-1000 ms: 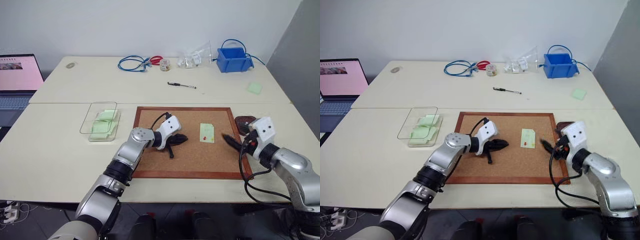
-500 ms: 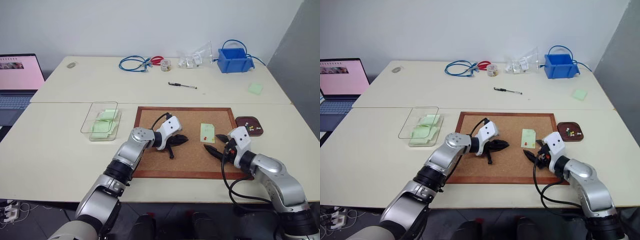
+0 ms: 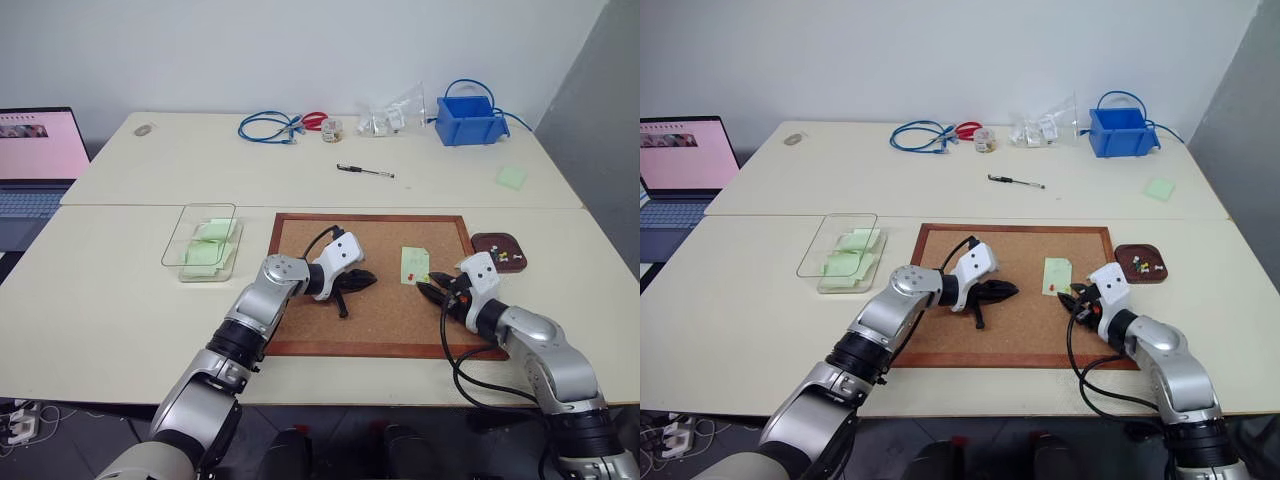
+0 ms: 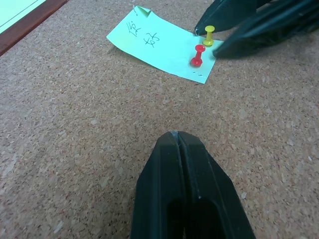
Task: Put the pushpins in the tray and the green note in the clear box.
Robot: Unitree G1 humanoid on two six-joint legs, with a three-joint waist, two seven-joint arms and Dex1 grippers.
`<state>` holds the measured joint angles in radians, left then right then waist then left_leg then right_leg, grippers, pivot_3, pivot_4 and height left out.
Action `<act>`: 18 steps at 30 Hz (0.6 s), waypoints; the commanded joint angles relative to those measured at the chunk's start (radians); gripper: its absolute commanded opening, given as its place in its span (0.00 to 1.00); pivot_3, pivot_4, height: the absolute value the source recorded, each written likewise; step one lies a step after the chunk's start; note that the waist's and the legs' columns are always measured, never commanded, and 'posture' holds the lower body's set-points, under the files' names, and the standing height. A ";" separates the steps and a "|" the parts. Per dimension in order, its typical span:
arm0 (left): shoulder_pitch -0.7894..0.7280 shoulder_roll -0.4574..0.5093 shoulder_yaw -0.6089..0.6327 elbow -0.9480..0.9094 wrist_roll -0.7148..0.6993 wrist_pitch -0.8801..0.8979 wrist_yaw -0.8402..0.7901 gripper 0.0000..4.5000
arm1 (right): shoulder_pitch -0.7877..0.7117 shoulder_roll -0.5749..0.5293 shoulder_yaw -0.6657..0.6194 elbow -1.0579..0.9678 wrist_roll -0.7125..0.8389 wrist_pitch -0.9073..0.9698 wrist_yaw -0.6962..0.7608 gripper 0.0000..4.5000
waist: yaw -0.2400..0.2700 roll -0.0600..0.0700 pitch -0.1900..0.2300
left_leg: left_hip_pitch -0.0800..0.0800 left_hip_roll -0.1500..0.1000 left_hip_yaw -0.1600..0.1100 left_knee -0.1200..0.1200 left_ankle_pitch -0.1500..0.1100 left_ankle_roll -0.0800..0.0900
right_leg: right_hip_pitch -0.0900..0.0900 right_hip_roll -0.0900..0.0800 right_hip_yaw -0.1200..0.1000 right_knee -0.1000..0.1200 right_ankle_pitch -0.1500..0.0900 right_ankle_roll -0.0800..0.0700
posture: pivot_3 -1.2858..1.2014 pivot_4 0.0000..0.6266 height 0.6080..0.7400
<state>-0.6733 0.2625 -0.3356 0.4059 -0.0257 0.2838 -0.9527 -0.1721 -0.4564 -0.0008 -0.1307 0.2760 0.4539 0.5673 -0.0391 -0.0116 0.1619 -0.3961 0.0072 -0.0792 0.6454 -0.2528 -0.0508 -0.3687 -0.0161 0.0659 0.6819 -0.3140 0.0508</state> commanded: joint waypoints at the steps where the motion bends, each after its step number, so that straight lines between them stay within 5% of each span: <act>1: 0.043 0.010 -0.054 0.037 0.037 0.044 -0.024 0.00 | -0.015 0.005 -0.030 -0.009 0.008 -0.029 -0.001 0.12 | 0.000 0.000 0.000 | 0.000 0.000 0.000 0.000 0.000 0.000 | 0.000 0.000 0.000 0.000 0.000 0.000 | 0.52 0.24 1.00; 4: 0.043 0.010 -0.055 0.036 0.037 0.045 -0.025 0.00 | -0.015 0.007 -0.033 -0.008 0.009 -0.032 -0.002 0.00 | 0.000 0.000 0.000 | 0.000 0.000 0.000 0.000 0.000 0.000 | 0.000 0.000 0.000 0.000 0.000 0.000 | 0.52 0.24 1.00; 18: 0.053 0.015 -0.056 0.024 0.038 0.052 -0.024 0.00 | -0.043 -0.004 -0.078 -0.128 0.040 0.021 -0.032 0.00 | 0.000 0.000 0.000 | -0.001 0.000 0.000 0.000 0.000 0.000 | -0.001 0.000 0.000 0.000 0.000 0.000 | 0.52 0.24 1.00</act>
<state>-0.6654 0.2643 -0.3359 0.3901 -0.0257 0.2939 -0.9522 -0.1738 -0.4501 -0.0201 -0.1655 0.2923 0.4792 0.5516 -0.0387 -0.0116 0.1619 -0.3967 0.0071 -0.0792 0.6454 -0.2528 -0.0508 -0.3693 -0.0162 0.0661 0.6820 -0.3140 0.0508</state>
